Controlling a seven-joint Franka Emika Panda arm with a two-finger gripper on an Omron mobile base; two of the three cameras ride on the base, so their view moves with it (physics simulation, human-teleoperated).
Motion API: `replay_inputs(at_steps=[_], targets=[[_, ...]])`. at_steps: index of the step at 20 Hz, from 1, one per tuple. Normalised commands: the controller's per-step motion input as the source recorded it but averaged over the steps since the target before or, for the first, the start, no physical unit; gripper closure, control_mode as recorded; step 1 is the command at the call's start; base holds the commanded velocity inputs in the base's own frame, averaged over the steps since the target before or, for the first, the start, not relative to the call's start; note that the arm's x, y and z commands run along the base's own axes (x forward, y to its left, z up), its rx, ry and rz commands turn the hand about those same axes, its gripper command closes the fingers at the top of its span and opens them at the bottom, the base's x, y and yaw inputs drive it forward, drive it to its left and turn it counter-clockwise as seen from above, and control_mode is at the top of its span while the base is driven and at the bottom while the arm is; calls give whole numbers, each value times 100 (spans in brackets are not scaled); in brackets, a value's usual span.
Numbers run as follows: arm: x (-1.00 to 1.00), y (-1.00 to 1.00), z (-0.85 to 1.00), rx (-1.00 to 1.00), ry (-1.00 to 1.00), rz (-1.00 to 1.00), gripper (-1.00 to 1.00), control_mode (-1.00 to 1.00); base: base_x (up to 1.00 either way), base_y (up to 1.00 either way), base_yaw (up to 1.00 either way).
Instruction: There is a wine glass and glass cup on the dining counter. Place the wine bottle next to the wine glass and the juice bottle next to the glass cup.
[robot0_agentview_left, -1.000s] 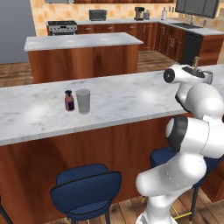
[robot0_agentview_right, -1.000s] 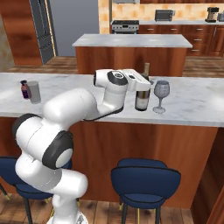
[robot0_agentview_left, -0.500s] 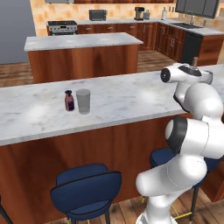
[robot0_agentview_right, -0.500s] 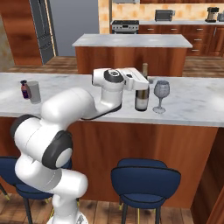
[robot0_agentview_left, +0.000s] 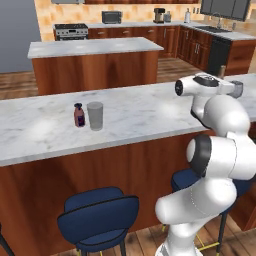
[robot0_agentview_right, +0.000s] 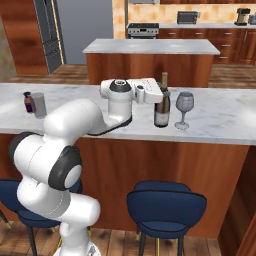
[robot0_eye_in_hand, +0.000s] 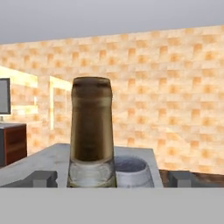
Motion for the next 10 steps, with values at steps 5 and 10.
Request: replay_inputs(at_steps=[5, 10], targets=[[0, 23, 0, -1, 0, -10, -100, -100, 0, 0, 0], [0, 26, 0, 0, -1, -5, -100, -100, 0, 0, 0]])
